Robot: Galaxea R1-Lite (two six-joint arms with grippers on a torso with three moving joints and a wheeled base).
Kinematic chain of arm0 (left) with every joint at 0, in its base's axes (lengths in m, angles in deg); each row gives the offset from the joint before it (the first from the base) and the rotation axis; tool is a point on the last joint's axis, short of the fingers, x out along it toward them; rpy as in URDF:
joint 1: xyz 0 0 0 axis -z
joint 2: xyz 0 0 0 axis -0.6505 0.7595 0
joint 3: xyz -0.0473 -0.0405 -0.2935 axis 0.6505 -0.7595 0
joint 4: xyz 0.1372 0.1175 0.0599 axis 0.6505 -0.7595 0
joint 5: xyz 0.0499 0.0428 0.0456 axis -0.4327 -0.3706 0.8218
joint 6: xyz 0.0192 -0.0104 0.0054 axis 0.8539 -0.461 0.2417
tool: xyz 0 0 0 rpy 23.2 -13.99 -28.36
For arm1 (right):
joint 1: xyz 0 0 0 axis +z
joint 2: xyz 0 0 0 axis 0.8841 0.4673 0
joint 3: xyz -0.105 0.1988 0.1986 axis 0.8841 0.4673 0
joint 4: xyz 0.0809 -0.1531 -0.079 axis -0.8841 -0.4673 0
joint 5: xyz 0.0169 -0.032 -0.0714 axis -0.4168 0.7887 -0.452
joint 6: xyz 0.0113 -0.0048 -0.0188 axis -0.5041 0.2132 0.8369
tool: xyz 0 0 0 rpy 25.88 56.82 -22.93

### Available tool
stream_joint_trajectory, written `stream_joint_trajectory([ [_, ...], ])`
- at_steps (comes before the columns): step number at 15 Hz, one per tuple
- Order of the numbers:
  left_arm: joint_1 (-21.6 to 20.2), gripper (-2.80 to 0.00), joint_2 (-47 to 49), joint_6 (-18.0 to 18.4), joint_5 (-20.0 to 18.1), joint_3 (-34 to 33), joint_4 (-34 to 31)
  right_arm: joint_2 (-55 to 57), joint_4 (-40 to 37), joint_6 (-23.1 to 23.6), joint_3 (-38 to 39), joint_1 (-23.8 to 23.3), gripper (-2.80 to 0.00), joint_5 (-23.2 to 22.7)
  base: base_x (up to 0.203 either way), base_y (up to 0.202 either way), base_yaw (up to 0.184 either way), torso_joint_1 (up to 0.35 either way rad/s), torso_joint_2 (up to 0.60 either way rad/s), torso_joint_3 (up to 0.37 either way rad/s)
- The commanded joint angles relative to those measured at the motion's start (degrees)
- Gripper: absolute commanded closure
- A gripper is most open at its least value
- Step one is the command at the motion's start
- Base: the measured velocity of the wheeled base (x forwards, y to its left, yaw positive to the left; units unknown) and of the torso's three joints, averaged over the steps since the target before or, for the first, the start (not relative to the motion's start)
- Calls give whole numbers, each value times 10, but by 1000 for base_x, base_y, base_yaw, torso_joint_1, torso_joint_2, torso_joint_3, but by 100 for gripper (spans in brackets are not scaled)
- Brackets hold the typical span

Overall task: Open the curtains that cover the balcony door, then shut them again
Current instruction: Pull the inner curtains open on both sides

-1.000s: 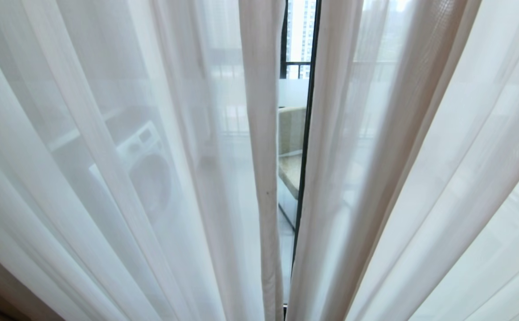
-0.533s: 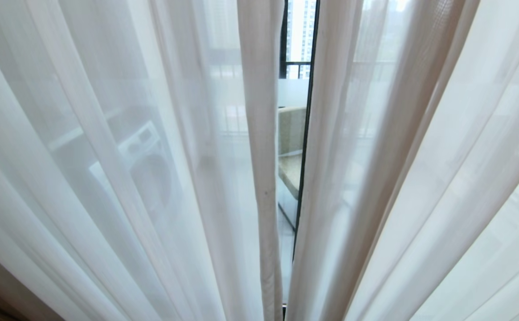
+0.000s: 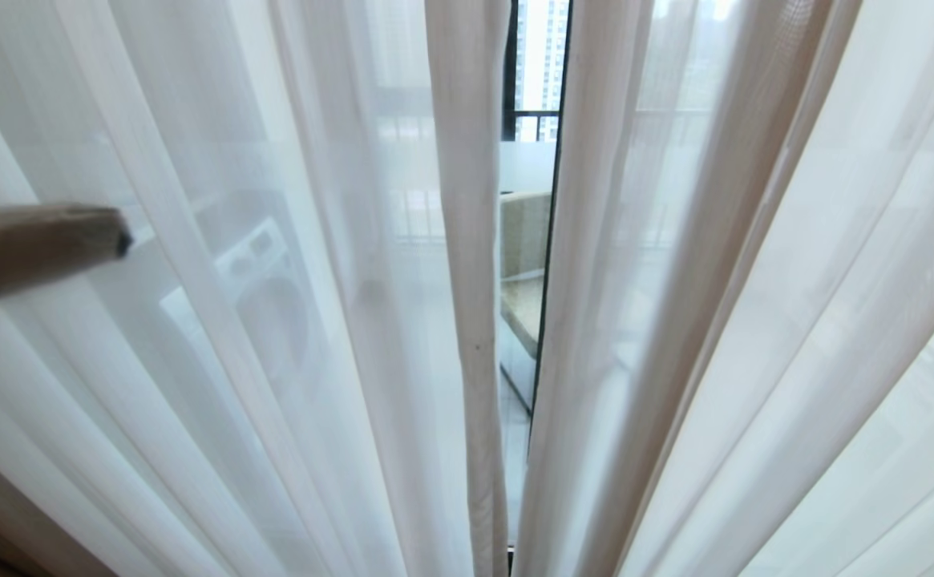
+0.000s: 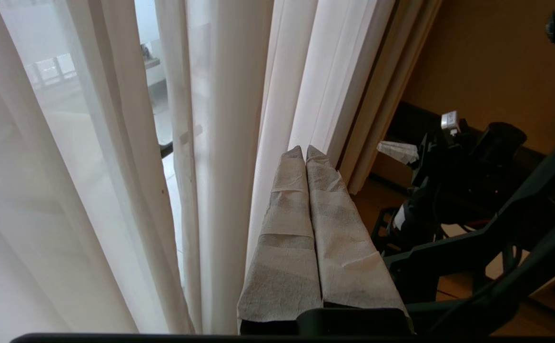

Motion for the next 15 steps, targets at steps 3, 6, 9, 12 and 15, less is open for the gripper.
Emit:
stream_joint_trajectory([
  [3, 33, -280, 55, 7, 34, 8, 20, 0, 0, 1, 0, 1, 0, 0, 0, 0, 0, 0, 0, 0],
  [6, 32, -280, 78, 8, 37, 9, 58, 0, 0, 1, 0, 0, 0, 0, 0, 0, 0, 0, 0, 0],
  [9, 32, -280, 90, 8, 38, 9, 65, 0, 0, 1, 0, 0, 0, 0, 0, 0, 0, 0, 0, 0],
  [12, 33, -280, 118, 10, 71, 23, 66, 0, 0, 1, 0, 0, 0, 0, 0, 0, 0, 0, 0, 0],
  [15, 32, -280, 156, 27, 83, 51, 66, 0, 0, 1, 0, 0, 0, 0, 0, 0, 0, 0, 0, 0],
])
